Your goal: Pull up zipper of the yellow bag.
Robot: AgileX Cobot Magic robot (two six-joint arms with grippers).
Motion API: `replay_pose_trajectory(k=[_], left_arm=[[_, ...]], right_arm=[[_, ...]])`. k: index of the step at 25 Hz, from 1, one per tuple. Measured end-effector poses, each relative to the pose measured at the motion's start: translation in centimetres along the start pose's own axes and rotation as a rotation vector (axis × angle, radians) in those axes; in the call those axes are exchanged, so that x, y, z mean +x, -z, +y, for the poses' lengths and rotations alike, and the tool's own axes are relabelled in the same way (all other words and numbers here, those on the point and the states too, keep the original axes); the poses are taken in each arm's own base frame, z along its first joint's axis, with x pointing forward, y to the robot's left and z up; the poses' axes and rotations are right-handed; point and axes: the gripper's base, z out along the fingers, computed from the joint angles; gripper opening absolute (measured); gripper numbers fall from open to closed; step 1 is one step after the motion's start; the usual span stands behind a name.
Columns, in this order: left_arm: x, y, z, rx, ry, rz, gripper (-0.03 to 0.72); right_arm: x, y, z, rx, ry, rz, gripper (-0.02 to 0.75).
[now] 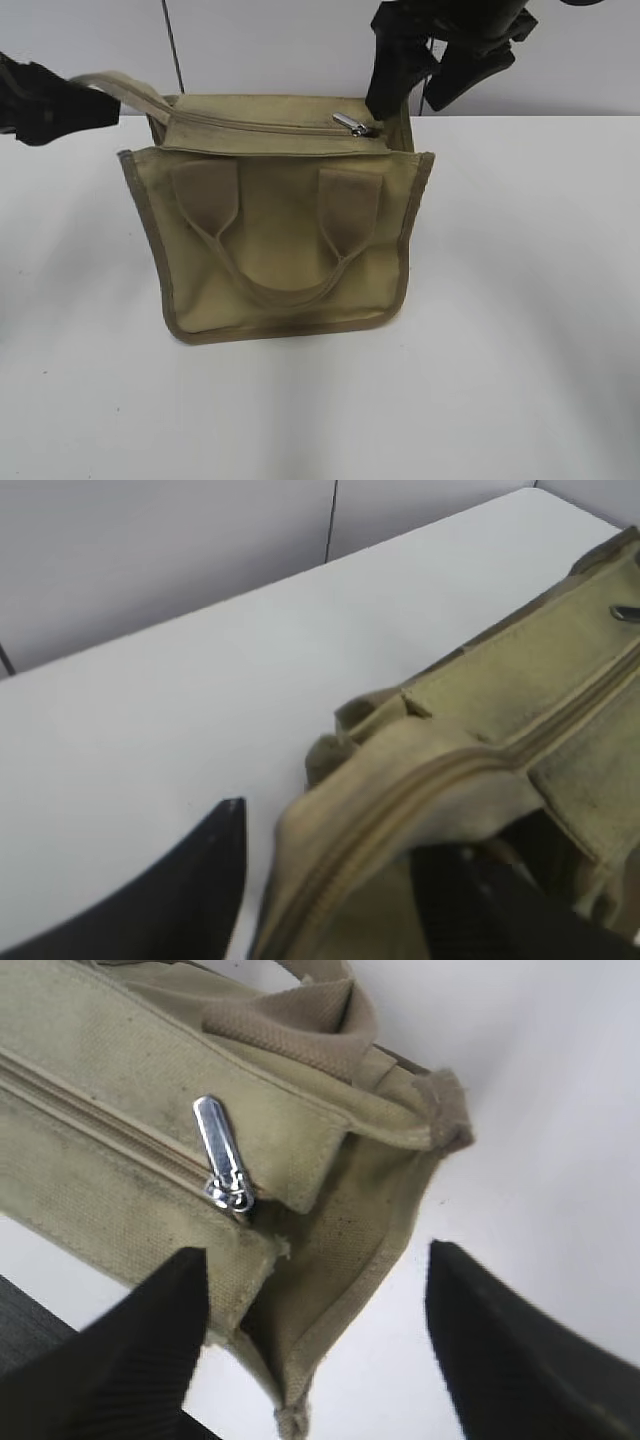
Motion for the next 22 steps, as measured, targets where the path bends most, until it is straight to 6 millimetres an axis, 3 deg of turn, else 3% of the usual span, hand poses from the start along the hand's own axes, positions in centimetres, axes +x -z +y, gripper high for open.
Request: replay_pose_trajectory(k=[2, 4, 10, 12, 17, 22], left_arm=[[1.1, -0.2, -0.2, 0.008, 0.082, 0.027, 0.496], [2.5, -0.3, -0.5, 0.011, 0.165, 0.06, 0.512], [7.1, -0.2, -0.6, -0.112, 0.31, 0.173, 0.443], [6.9, 0.4, -0.3, -0.188, 0.321, 0.157, 0.433], [4.3, 3.4, -0.6, -0.39, 0.239, 0.022, 0.429], [3.1, 5.3, -0.8, -0.487, 0.209, -0.055, 0.428]], right_arm=[[0.0, 0.2, 0.1, 0.0, 0.004, -0.005, 0.607], [0.1, 0.9, 0.3, 0.002, 0.01, -0.021, 0.614], [0.7, 4.8, 1.3, 0.042, 0.047, -0.102, 0.59], [1.0, 6.0, 1.8, 0.065, 0.064, -0.126, 0.587], [2.2, 9.0, 4.2, 0.152, 0.126, -0.178, 0.587], [6.1, 8.7, 6.4, 0.153, 0.141, -0.114, 0.587]])
